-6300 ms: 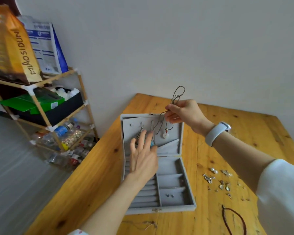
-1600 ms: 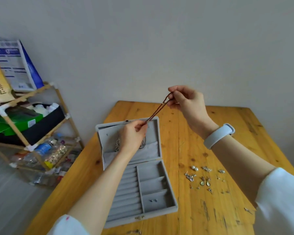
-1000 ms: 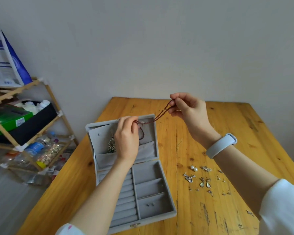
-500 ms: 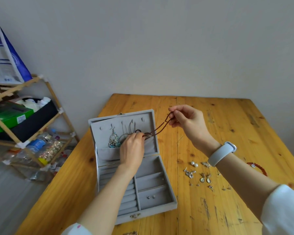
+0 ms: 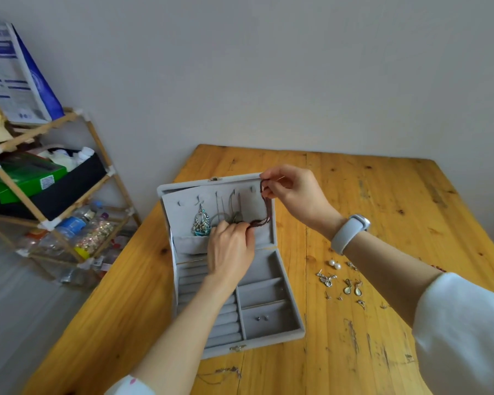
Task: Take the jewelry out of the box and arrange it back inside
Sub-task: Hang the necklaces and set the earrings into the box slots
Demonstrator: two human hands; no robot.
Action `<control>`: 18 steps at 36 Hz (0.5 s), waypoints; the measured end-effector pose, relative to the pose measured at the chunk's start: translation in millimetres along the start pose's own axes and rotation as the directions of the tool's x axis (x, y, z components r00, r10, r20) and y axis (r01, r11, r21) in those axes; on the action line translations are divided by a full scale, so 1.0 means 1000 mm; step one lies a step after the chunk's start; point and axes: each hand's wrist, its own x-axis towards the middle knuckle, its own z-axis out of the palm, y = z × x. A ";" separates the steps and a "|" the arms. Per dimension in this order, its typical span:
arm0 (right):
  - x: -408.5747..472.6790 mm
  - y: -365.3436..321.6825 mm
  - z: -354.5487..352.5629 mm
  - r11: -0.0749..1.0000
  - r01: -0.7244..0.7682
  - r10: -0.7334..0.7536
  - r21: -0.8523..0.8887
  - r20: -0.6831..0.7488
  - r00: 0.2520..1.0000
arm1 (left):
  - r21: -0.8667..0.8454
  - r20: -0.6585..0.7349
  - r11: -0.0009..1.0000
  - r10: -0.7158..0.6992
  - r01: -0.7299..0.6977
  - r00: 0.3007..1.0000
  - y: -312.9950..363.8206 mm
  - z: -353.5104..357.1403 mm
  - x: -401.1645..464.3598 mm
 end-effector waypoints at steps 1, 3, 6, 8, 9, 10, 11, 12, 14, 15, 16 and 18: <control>0.002 0.002 0.003 1.000 0.003 -0.003 0.002 -0.016 1.000 | 0.020 0.000 0.999 -0.033 0.033 0.999 -0.001 0.000 -0.001; 0.004 0.004 0.007 0.999 0.015 -0.012 0.039 -0.066 0.998 | 0.060 -0.005 0.995 -0.077 0.077 0.997 -0.001 0.001 -0.003; 0.007 0.003 0.010 0.996 0.054 -0.046 0.074 -0.106 0.993 | 0.089 0.001 0.989 -0.117 0.117 0.993 0.000 0.002 -0.005; 0.006 0.006 0.012 0.996 0.071 -0.065 0.056 -0.102 0.993 | 0.071 0.011 0.987 -0.142 0.141 0.990 0.001 0.002 -0.005; 0.006 0.009 0.014 0.996 0.075 -0.072 0.038 -0.093 0.993 | 0.048 0.011 0.987 -0.153 0.153 0.988 0.002 0.001 -0.005; 0.004 0.012 0.016 0.997 0.078 -0.077 0.012 -0.080 0.994 | 0.022 0.007 0.987 -0.161 0.161 0.987 0.002 0.000 -0.006; 0.002 0.018 0.017 0.995 0.090 -0.092 -0.040 -0.067 0.993 | -0.007 -0.001 0.986 -0.165 0.165 0.986 0.001 -0.001 -0.008; 0.000 0.023 0.019 0.986 0.115 -0.122 -0.122 -0.051 0.991 | -0.031 -0.017 0.987 -0.158 0.157 0.987 0.000 -0.001 -0.009; -0.004 0.035 0.022 0.931 0.180 -0.190 -0.318 -0.001 0.982 | -0.058 -0.055 0.992 -0.112 0.108 0.992 -0.003 -0.001 -0.012; -0.006 0.041 0.023 0.897 0.211 -0.215 -0.388 0.032 0.976 | -0.060 -0.065 0.995 -0.083 0.079 0.994 -0.004 -0.001 -0.013; -0.008 0.045 0.025 0.868 0.234 -0.229 -0.439 0.064 0.971 | -0.057 -0.074 0.997 -0.058 0.053 0.996 -0.006 -0.001 -0.015; -0.012 0.051 0.030 0.812 0.272 -0.251 -0.516 0.111 0.962 | -0.049 -0.086 0.999 -0.023 0.019 0.996 -0.008 0.000 -0.016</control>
